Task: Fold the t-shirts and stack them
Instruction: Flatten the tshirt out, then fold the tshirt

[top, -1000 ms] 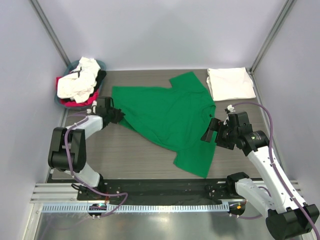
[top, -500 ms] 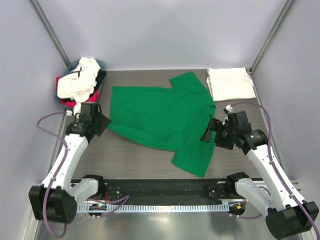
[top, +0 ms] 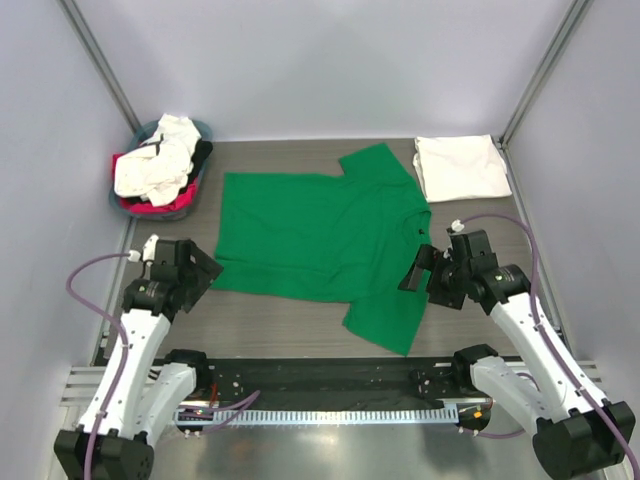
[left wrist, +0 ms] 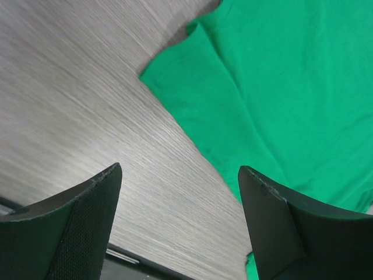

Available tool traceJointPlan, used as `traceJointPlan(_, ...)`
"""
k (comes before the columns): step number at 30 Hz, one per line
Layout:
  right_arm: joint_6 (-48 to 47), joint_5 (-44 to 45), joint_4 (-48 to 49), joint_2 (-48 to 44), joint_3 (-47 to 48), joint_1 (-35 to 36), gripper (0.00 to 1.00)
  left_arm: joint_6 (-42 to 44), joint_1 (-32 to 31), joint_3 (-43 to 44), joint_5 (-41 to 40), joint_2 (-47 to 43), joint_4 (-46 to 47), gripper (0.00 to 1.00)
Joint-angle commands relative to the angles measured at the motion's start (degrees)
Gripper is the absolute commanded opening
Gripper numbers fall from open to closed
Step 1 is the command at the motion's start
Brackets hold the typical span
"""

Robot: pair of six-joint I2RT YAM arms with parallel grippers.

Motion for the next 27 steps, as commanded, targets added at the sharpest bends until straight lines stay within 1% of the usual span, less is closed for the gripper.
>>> traceJointPlan(1, 4.9, 1.4, 1.0, 0.0, -2.2, 2.0, 0.91, 2.9, 0.0, -2.5, 4.9, 4.6, 8.7, 0.81)
traceJointPlan(4, 6.7, 5.6, 0.9, 0.8, -3.6, 5.6, 0.91, 4.8, 0.0, -3.3, 5.7, 10.7, 13.1, 0.80)
traceJointPlan(5, 8.6, 7.5, 0.9, 1.6, -3.8, 9.3, 0.91, 5.7, 0.0, -2.8, 5.9, 12.8, 13.5, 0.80)
traceJointPlan(6, 10.1, 9.0, 0.9, 2.1, -4.3, 11.5, 0.91, 5.8, 0.0, -2.6, 5.6, 14.4, 13.6, 0.78)
traceJointPlan(7, 11.4, 12.3, 0.9, 3.1, -4.6, 14.2, 0.91, 5.7, 0.0, -2.6, 5.4, 17.4, 13.3, 0.77)
traceJointPlan(8, 14.3, 14.8, 0.5, 4.9, -4.9, 18.5, 0.91, 5.6, 0.0, -3.1, 5.2, 18.4, 13.3, 0.76)
traceJointPlan(9, 15.8, 16.7, 0.1, 6.2, -5.1, 21.1, 0.91, 4.6, 0.0, -3.7, 3.6, 19.0, 13.3, 0.73)
traceJointPlan(10, 17.2, 21.9, -0.6, 7.3, -5.1, 23.2, 0.91, 3.8, 0.0, -4.4, 2.6, 19.3, 13.0, 0.72)
traceJointPlan(11, 19.0, 24.4, -3.0, 8.2, -5.1, 27.1, 0.91, 3.3, 0.0, -6.1, 2.0, 18.9, 13.3, 0.72)
traceJointPlan(13, 22.8, 29.1, -4.8, 10.7, -5.2, 29.6, 0.91, 1.9, 0.0, -8.2, 0.5, 16.7, 15.1, 0.71)
traceJointPlan(14, 23.6, 30.1, -5.4, 11.0, -5.1, 31.1, 0.90, 1.5, 0.0, -9.9, 0.2, 15.7, 15.7, 0.71)
traceJointPlan(15, 26.5, 30.7, -5.6, 10.7, -5.1, 33.4, 0.90, 1.2, 0.0, -10.6, 0.0, 14.8, 16.3, 0.70)
traceJointPlan(19, 31.2, 31.3, -6.2, 11.1, -5.1, 37.5, 0.85, -0.3, 0.3, -12.4, -2.5, 10.8, 16.2, 0.68)
traceJointPlan(24, 38.5, 28.3, -0.8, 11.4, -11.4, 41.7, 0.81, -0.9, 1.3, -13.6, -2.3, 8.4, 16.0, 0.66)
traceJointPlan(26, 40.6, 27.5, 2.3, 10.4, -13.6, 42.1, 0.77, -0.8, 1.6, -14.2, -1.9, 8.0, 16.5, 0.66)
traceJointPlan(27, 41.0, 27.1, 3.0, 10.4, -15.1, 42.1, 0.73, -0.8, 1.8, -14.4, -1.7, 8.0, 16.5, 0.66)
